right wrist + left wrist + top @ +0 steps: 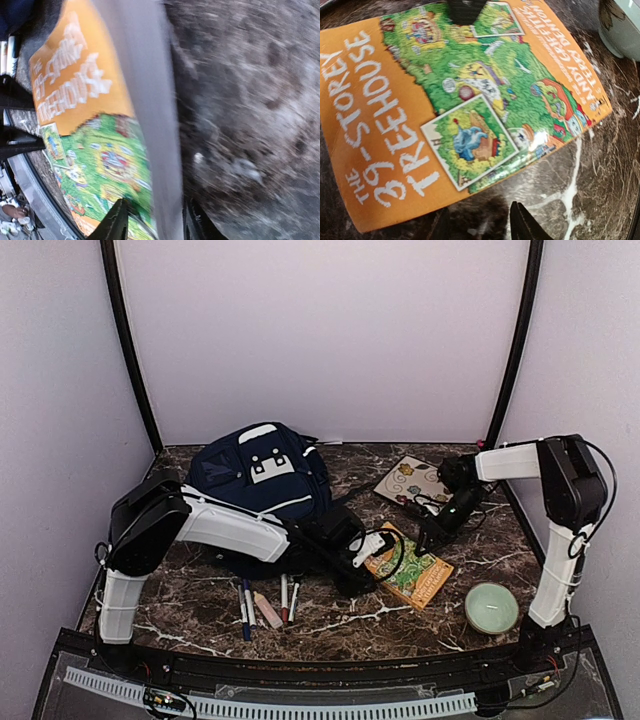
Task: Pack the student bag
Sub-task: Rotate the book at the center of the board, then pick up the book at the center of the board.
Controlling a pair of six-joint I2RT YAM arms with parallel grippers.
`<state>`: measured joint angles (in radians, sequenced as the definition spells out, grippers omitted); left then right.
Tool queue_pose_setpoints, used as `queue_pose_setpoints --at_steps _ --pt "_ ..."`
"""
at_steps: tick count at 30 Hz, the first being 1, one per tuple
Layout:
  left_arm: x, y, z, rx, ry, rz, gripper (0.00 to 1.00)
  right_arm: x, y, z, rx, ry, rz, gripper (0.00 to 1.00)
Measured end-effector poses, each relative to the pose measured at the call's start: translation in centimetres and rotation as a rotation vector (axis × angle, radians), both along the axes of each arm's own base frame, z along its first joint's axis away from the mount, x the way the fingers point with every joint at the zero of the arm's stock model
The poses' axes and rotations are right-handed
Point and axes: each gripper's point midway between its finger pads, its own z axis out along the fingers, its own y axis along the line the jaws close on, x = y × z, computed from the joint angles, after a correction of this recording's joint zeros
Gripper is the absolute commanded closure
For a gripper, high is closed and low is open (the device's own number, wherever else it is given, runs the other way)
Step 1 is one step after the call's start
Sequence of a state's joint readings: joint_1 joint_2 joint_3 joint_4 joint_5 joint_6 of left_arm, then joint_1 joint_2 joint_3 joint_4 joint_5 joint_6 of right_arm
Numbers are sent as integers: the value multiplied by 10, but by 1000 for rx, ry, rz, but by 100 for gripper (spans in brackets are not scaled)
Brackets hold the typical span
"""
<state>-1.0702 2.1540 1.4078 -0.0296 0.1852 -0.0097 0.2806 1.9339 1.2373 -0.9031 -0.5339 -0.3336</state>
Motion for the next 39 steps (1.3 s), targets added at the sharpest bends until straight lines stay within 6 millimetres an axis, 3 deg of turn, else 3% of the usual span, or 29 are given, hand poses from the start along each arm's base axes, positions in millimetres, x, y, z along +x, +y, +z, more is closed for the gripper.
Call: queue_pose_setpoints --at_steps 11,16,23,25,30,39 --pt "88 48 2 -12 38 342 53 -4 32 -2 75 94 -23 75" --pt "88 54 3 -6 81 430 50 -3 35 -4 98 140 -74 89" --pt "75 67 11 -77 231 545 40 -5 40 -8 188 213 -145 97" --pt "72 67 12 -128 306 568 34 -5 40 -9 212 235 -163 98" --pt "73 60 21 -217 430 598 33 -4 40 -9 259 280 -192 98" --pt "74 47 17 -267 579 607 33 -5 42 -10 291 309 -205 98"
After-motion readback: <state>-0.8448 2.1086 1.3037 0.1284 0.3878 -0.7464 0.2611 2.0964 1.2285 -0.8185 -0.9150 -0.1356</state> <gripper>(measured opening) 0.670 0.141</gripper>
